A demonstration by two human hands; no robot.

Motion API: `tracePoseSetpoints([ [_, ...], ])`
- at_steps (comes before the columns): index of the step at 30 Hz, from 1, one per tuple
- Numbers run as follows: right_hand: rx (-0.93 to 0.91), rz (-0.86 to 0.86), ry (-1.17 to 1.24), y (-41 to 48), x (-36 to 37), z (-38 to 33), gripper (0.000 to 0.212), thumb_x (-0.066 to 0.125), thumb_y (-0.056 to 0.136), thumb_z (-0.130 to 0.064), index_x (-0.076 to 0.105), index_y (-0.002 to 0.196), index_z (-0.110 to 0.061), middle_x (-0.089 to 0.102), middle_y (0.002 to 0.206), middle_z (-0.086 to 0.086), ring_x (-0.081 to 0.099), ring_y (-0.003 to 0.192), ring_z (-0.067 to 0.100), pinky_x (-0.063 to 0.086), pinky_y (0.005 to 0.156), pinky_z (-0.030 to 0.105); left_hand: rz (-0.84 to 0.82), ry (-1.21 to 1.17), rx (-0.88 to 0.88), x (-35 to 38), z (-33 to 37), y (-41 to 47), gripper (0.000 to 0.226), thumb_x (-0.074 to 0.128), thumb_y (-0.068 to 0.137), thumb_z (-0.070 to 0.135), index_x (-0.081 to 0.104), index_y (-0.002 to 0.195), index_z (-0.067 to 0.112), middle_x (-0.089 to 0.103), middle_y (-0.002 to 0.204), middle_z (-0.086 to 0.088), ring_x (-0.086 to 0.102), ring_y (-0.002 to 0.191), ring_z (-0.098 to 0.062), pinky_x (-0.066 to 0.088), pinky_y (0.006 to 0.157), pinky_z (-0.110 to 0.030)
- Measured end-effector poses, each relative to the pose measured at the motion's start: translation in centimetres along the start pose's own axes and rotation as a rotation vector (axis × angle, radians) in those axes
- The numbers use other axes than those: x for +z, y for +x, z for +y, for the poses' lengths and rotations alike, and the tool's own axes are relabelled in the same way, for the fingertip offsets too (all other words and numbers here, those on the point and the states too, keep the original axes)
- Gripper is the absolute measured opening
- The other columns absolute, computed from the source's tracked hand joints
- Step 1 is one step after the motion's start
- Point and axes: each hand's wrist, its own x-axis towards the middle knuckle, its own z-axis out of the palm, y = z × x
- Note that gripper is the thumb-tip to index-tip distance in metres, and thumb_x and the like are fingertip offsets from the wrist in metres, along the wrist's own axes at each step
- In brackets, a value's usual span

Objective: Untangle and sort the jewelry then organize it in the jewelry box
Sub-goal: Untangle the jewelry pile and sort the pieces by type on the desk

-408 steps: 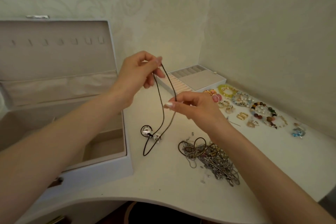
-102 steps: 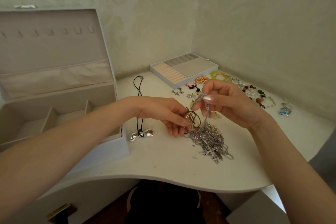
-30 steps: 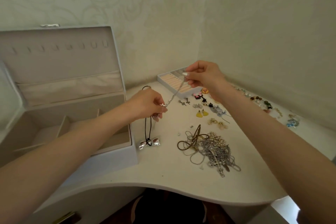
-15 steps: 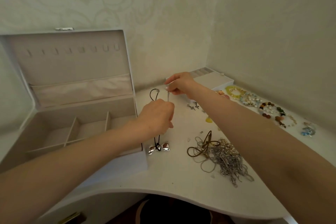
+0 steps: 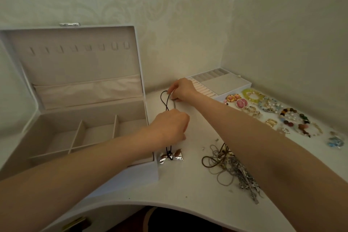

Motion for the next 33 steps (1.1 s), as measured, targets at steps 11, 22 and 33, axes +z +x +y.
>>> tracePoseSetpoints([
  [11, -0.189, 0.087, -0.003, -3.2, -3.9, -0.1, 0.011, 0.062, 0.085, 0.000, 0.068, 0.093, -0.003, 0.067, 0.089, 0.010, 0.059, 0.070, 0.014, 0.055, 0.066, 0.030, 0.213, -0.050, -0.052, -1.6, -0.1, 0.1, 0.027, 0.043, 0.098, 0.037, 0.054, 0.109, 0.015, 0.062, 0.098, -0.006, 0.057, 0.095, -0.024, 0.039, 0.071, -0.031],
  [22, -0.205, -0.032, -0.039, -15.3, -9.6, 2.3, 0.023, 0.067, 0.083, -0.005, 0.067, 0.076, -0.027, 0.068, 0.065, -0.017, 0.064, 0.065, 0.004, 0.054, 0.064, 0.024, -0.169, -0.384, 0.131, -3.5, 3.0, 2.4, 0.024, 0.068, 0.084, 0.034, 0.066, 0.091, 0.011, 0.055, 0.068, 0.009, 0.049, 0.064, -0.004, 0.039, 0.060, -0.019],
  [33, -0.162, -0.134, 0.139, -18.6, -10.6, 5.7, 0.015, 0.064, 0.084, 0.004, 0.070, 0.086, -0.009, 0.066, 0.060, -0.014, 0.053, 0.052, -0.001, 0.043, 0.055, 0.014, -0.390, -0.468, 0.317, -1.0, 4.4, 2.2, 0.010, 0.066, 0.087, 0.023, 0.060, 0.079, 0.020, 0.057, 0.078, 0.004, 0.049, 0.073, -0.007, 0.041, 0.075, -0.023],
])
